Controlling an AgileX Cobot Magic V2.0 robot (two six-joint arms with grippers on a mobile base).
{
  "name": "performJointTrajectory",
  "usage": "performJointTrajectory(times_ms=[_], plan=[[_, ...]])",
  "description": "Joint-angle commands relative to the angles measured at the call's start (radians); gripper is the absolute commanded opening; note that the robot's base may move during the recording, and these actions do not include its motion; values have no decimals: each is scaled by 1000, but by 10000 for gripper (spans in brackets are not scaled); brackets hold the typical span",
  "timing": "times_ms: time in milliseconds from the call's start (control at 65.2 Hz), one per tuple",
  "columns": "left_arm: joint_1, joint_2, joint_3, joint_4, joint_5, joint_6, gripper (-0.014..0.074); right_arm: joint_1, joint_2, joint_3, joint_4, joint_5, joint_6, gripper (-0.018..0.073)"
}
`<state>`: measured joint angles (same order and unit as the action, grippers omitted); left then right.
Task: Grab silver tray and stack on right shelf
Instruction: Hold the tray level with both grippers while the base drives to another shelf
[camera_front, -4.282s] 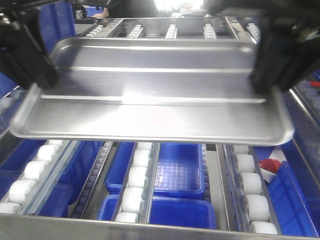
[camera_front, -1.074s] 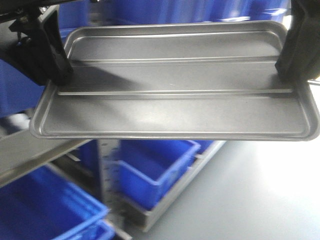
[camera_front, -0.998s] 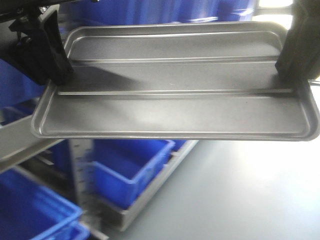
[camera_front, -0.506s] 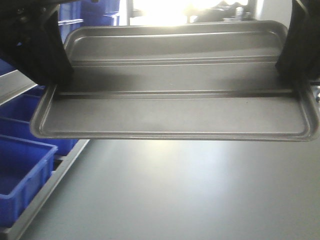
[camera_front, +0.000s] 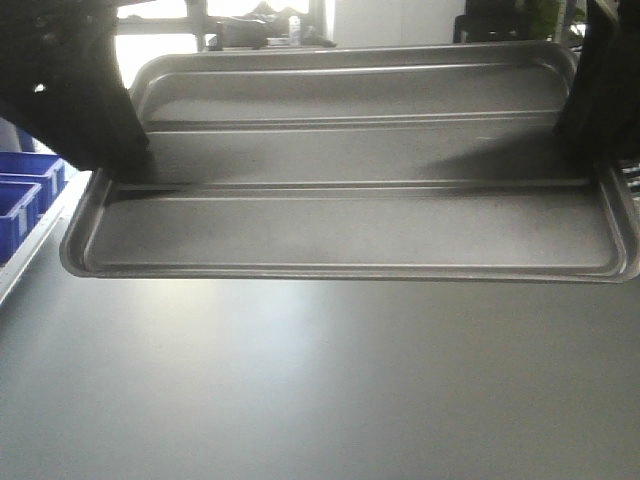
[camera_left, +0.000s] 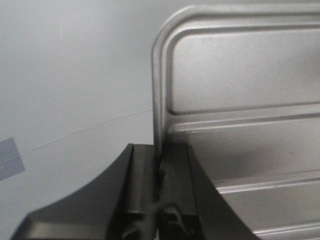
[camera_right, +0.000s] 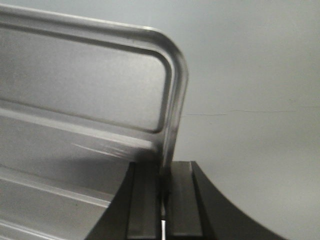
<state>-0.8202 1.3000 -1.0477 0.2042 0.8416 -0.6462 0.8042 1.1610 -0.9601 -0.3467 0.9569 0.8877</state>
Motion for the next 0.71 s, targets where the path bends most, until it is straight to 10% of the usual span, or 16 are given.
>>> performJointTrajectory(times_ms=[0,691], plan=[[-13,-34,-31,15,-38,15,-94,4,-26,-26,-44,-53,-20,57],[-13,-34,-31,15,-38,15,-94,4,-26,-26,-44,-53,-20,57]])
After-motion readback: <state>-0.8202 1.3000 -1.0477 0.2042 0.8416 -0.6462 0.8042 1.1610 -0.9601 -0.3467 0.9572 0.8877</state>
